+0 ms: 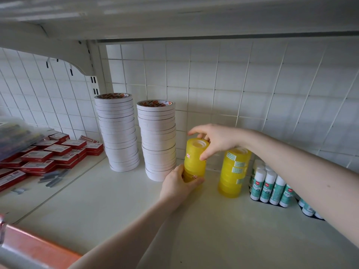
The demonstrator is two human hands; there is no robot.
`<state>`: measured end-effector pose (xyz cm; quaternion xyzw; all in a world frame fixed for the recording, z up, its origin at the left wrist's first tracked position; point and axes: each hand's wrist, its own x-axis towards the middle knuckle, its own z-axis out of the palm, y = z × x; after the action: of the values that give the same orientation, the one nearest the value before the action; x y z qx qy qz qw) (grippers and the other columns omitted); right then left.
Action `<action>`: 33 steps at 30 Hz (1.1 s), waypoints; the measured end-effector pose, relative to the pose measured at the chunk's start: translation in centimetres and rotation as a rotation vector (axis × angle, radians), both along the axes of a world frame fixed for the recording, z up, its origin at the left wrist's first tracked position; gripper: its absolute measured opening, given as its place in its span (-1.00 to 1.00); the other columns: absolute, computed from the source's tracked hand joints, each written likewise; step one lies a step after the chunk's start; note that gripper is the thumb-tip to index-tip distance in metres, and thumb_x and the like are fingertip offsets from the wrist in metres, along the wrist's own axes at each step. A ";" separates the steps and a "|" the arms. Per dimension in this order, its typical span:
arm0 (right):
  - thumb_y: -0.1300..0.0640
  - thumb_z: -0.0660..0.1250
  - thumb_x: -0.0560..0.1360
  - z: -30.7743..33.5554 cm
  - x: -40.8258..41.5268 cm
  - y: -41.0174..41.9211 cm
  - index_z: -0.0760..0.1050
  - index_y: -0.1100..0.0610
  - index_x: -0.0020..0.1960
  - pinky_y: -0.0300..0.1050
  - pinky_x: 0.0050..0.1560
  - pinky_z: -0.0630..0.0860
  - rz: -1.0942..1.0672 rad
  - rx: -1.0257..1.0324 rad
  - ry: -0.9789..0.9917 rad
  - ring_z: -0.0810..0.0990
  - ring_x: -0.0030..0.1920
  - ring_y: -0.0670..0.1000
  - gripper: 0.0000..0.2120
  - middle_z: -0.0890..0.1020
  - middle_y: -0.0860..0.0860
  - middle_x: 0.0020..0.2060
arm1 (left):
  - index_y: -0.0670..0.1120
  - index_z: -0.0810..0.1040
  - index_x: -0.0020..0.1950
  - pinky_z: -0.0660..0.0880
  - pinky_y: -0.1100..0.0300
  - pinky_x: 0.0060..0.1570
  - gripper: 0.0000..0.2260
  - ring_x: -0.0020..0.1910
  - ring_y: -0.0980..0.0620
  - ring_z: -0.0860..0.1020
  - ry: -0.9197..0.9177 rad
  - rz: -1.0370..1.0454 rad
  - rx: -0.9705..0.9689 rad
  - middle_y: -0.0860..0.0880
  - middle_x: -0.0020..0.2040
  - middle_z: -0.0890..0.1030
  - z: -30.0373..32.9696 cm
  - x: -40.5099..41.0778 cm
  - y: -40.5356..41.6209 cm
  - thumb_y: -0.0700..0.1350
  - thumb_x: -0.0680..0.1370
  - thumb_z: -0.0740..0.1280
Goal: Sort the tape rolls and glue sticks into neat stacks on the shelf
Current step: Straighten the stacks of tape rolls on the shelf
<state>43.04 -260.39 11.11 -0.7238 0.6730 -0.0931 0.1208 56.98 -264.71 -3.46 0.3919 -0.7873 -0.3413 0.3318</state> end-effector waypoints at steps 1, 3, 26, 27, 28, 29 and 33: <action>0.15 0.53 0.33 0.1 0.0 0.0 0.28 0.08 0.43 -0.12 0.11 0.49 0.003 -0.003 0.012 0.49 0.09 -0.01 -0.26 0.48 0.06 0.23 | 0.00 0.49 0.00 0.50 0.05 -0.01 -0.65 -0.09 0.05 0.51 -0.001 0.005 0.002 0.05 -0.10 0.57 -0.1 0.0 -0.1 0.14 0.35 0.47; 0.14 0.53 0.33 0.2 0.1 0.1 0.34 0.10 0.40 -0.12 0.13 0.48 -0.002 -0.004 0.016 0.51 0.09 -0.01 -0.31 0.51 0.05 0.21 | -0.02 0.50 -0.01 0.50 0.04 -0.02 -0.64 -0.09 0.04 0.51 -0.001 0.014 0.008 0.04 -0.11 0.58 -0.2 0.0 -0.1 0.14 0.35 0.47; 0.15 0.52 0.35 0.0 -0.2 0.3 0.16 0.08 0.49 -0.38 0.09 0.30 0.032 0.023 0.025 0.37 0.25 -0.12 -0.17 0.36 -0.01 0.39 | 0.01 0.46 0.06 0.49 0.07 0.00 -0.60 -0.05 0.04 0.50 -0.030 0.018 -0.027 0.08 -0.07 0.54 0.2 0.1 0.2 0.15 0.34 0.47; 0.16 0.52 0.35 0.0 -0.2 0.4 0.15 0.06 0.50 -0.36 0.13 0.31 0.035 0.019 0.016 0.36 0.27 -0.10 -0.16 0.35 -0.01 0.40 | -0.01 0.46 0.10 0.49 0.09 0.01 -0.57 -0.03 0.04 0.50 -0.037 0.017 -0.030 0.08 -0.06 0.52 0.3 0.2 0.3 0.14 0.35 0.48; 0.15 0.52 0.34 0.0 -0.3 0.5 0.15 0.05 0.50 -0.30 0.20 0.34 0.035 0.014 0.007 0.37 0.29 -0.07 -0.16 0.36 0.00 0.39 | -0.01 0.46 0.15 0.48 0.10 0.01 -0.54 -0.01 0.04 0.49 -0.043 0.016 -0.029 0.09 -0.04 0.51 0.4 0.3 0.4 0.13 0.35 0.48; 0.14 0.53 0.34 0.0 -0.5 0.6 0.17 0.04 0.49 -0.21 0.26 0.36 0.034 0.006 0.001 0.40 0.30 -0.03 -0.16 0.38 0.02 0.38 | -0.02 0.45 0.18 0.47 0.12 0.00 -0.51 0.00 0.04 0.49 -0.047 0.017 -0.027 0.08 -0.02 0.51 0.5 0.4 0.4 0.11 0.35 0.48; 0.07 0.50 0.36 0.3 -1.1 1.5 0.23 0.03 0.46 -0.16 0.24 0.39 0.022 -0.042 0.040 0.44 0.24 -0.03 -0.25 0.43 0.02 0.32 | -0.08 0.35 0.37 0.40 0.16 0.11 -0.35 0.20 0.01 0.44 -0.122 0.038 -0.028 0.00 0.22 0.49 0.6 1.0 0.6 0.09 0.36 0.48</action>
<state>41.90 -258.89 11.40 -0.7351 0.6653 -0.0914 0.0931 57.94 -264.09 -2.83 0.4223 -0.8030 -0.2995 0.2952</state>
